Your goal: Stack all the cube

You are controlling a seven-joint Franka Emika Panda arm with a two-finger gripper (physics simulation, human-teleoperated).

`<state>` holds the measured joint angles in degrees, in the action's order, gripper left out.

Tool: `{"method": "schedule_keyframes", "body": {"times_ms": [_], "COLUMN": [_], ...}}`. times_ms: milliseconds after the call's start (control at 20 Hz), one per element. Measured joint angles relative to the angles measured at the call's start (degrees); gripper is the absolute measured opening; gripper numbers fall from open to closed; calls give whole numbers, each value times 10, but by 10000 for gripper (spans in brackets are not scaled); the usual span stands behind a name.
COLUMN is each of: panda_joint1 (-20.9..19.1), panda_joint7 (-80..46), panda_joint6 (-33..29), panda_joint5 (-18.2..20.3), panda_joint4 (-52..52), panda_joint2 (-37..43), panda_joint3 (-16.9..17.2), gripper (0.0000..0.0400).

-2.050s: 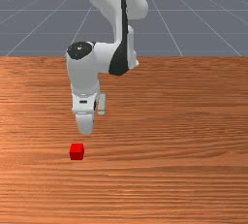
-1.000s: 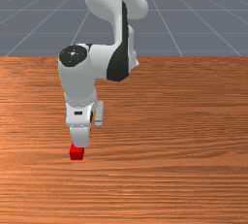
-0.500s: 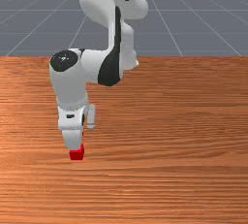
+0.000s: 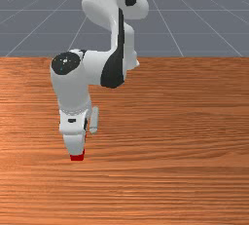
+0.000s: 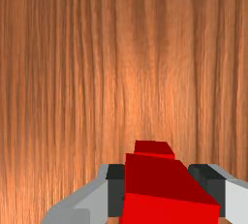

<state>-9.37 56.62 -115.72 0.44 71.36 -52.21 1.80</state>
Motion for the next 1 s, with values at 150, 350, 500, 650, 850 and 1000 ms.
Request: {"method": "schedule_keyframes", "body": {"times_ms": [150, 350, 500, 650, 850, 1000], "panda_joint1": [0, 1, 1, 1, 0, -1], "panda_joint7": [-2, -4, -4, -4, -1, 1], "panda_joint6": [23, 79, 35, 24, -19, -45], "panda_joint5": [0, -1, 1, 1, 3, 2], "panda_joint4": [-53, -143, -107, -110, -56, 3], "panda_joint2": [-29, -79, -75, -87, -57, -26], "panda_joint3": [-1, 0, -1, -2, -3, -3], "gripper": [195, 195, 195, 194, 194, 194]}}
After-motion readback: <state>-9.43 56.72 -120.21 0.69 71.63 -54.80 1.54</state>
